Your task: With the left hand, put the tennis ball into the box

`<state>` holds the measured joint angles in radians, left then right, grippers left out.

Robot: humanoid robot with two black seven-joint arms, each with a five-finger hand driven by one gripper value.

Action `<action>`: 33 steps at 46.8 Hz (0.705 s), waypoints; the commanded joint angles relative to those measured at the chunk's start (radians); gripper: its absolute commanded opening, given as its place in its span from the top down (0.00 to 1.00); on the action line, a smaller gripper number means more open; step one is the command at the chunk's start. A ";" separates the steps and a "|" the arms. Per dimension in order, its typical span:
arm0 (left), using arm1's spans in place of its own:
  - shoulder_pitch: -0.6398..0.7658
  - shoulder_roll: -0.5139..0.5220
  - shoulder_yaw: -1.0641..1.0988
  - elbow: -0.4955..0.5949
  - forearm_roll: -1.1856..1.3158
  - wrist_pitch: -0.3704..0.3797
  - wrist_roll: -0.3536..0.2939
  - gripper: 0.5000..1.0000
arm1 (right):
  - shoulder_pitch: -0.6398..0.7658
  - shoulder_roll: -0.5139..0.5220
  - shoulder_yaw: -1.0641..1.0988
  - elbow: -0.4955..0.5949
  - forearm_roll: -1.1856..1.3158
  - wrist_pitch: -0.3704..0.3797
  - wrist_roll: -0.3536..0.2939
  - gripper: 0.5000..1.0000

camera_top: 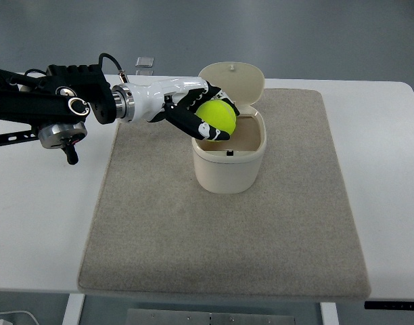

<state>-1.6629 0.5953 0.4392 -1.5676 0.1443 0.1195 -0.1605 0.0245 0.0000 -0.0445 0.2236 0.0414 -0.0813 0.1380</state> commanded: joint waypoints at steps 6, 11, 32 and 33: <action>0.000 -0.002 0.000 0.000 0.000 0.000 -0.001 0.53 | 0.000 0.000 0.000 0.000 0.000 0.000 0.000 0.12; 0.005 -0.011 0.000 0.000 0.000 0.012 -0.001 0.46 | 0.000 0.000 0.000 0.000 0.000 0.000 0.000 0.12; 0.006 -0.020 -0.008 0.000 -0.002 0.023 -0.001 0.38 | 0.000 0.000 0.000 0.000 0.000 0.000 0.000 0.12; 0.006 -0.020 -0.010 0.000 -0.002 0.023 -0.001 0.38 | 0.000 0.000 0.000 0.000 0.000 0.000 0.000 0.12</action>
<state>-1.6570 0.5752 0.4333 -1.5676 0.1438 0.1426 -0.1612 0.0245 0.0000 -0.0445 0.2240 0.0414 -0.0813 0.1381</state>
